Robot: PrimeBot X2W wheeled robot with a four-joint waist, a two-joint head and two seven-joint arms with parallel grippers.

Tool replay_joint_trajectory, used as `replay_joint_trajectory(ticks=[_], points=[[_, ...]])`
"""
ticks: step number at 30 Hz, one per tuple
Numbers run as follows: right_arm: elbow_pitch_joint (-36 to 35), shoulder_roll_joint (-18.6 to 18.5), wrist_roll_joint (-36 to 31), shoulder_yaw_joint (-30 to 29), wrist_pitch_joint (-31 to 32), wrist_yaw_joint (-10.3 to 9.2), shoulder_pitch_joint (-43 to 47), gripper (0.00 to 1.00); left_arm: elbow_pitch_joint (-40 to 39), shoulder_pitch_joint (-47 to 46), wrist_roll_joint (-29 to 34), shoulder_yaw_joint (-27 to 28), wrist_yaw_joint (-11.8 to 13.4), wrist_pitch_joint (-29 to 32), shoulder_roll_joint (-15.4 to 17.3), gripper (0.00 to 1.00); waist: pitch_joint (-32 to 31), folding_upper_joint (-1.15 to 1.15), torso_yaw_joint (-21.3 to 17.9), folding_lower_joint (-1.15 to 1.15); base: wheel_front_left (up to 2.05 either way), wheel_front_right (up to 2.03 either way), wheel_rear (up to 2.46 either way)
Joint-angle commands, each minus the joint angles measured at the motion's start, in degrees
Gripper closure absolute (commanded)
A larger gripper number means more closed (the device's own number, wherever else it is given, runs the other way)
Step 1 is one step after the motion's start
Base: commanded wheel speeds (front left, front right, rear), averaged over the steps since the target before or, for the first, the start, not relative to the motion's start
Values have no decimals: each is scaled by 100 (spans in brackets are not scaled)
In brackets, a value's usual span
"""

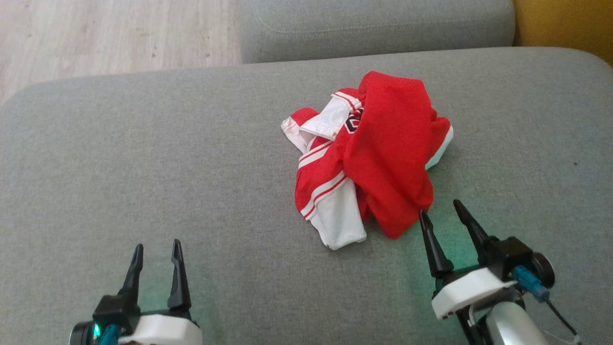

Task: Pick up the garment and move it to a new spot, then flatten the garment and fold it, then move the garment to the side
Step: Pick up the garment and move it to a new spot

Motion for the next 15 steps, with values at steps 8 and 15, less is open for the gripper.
replay_joint_trajectory(ticks=[8,15], points=[[-156,30,5,219,-22,43,-100,0,-165,-459,-133,-244,-383,-54,-14,0,31,0,-112,1,0,0,0],[-108,30,88,447,-22,43,-280,0,-39,-1890,-674,-1750,-542,-54,-16,0,431,0,-397,1,0,0,0]])
